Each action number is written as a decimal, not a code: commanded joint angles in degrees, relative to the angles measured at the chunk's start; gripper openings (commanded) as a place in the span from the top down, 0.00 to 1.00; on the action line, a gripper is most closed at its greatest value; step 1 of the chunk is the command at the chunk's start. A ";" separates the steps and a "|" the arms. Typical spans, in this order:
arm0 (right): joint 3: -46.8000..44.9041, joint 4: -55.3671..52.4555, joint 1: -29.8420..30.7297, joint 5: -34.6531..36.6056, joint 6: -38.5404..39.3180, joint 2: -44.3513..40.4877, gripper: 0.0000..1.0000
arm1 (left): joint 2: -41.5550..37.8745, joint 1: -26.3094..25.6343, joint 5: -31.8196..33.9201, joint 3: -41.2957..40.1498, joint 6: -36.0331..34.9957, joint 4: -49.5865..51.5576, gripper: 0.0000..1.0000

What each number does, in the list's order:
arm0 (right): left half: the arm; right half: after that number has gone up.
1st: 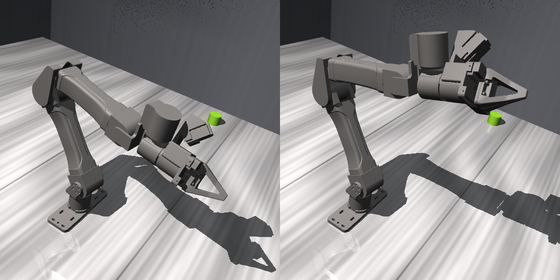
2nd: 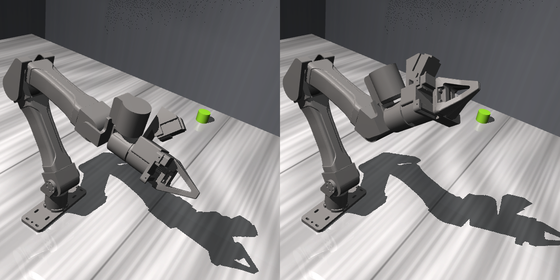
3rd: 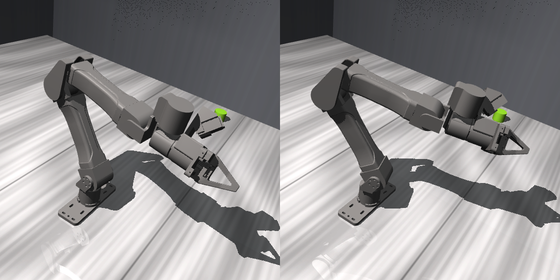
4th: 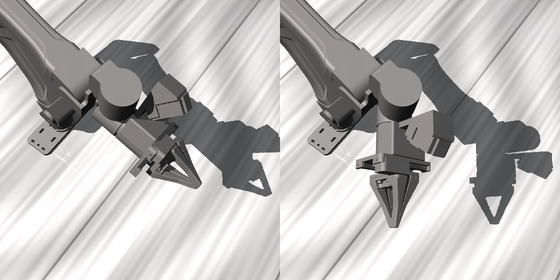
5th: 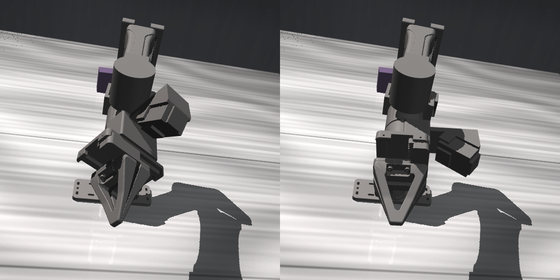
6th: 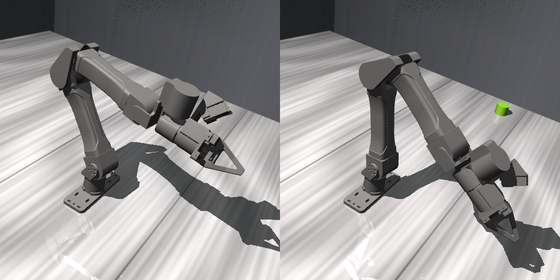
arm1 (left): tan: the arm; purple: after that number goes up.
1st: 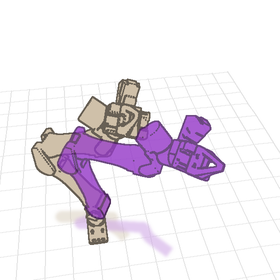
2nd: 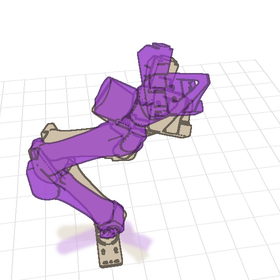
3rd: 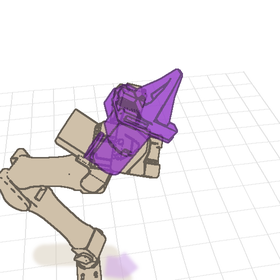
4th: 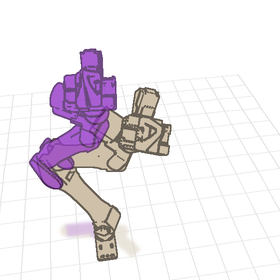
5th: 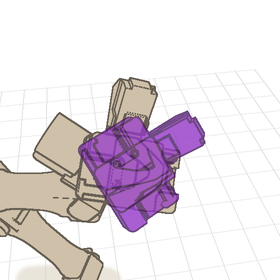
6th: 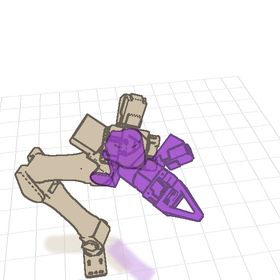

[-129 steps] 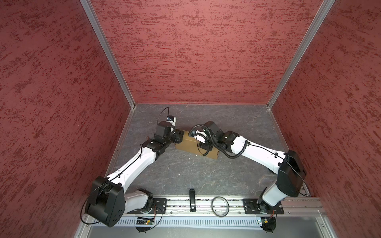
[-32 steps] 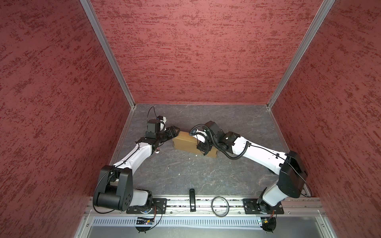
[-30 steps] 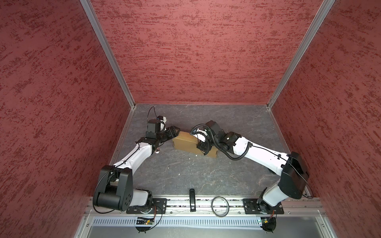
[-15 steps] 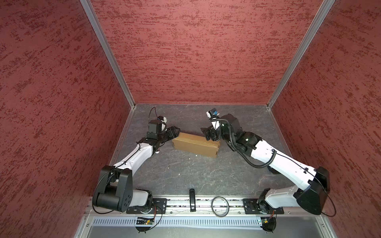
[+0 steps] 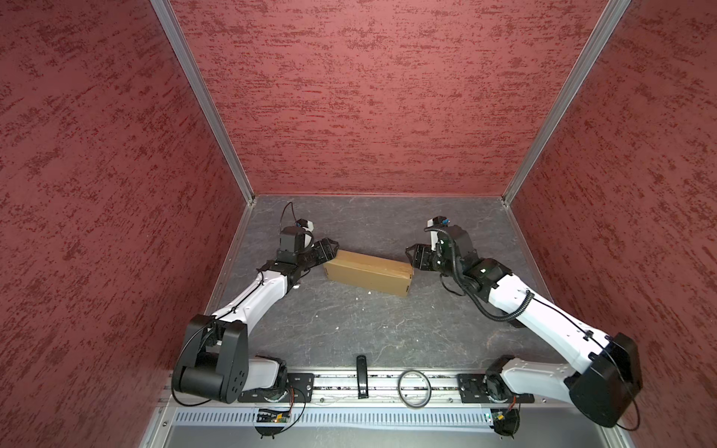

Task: Assemble paper box
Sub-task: Fold and tuck the lid into the gap.

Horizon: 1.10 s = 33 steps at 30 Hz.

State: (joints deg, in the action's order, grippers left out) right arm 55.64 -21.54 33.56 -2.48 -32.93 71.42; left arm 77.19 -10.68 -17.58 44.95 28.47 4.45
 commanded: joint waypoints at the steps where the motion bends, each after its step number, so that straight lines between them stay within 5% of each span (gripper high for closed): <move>1: -2.19 4.87 -0.25 -5.47 -6.18 -0.10 0.34 | 0.75 -0.49 2.36 -2.38 -1.97 6.36 0.24; 14: -6.75 6.06 -0.25 -8.37 -7.96 -1.23 0.35 | 1.55 -1.17 2.92 -2.28 -1.84 6.35 0.24; 24: -7.55 7.24 -0.25 -8.50 -5.81 0.22 0.46 | 3.16 -2.40 3.41 -1.47 -1.64 6.12 0.24; 33: -5.62 7.74 -0.82 -7.88 -3.95 1.20 0.38 | 3.40 -3.08 4.14 -0.48 -1.40 6.94 0.24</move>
State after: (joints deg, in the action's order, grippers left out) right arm 48.71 -14.59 33.01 -10.85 -37.39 72.14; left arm 78.50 -12.51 -14.00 45.56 28.69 3.05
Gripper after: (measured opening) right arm 0.617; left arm 0.763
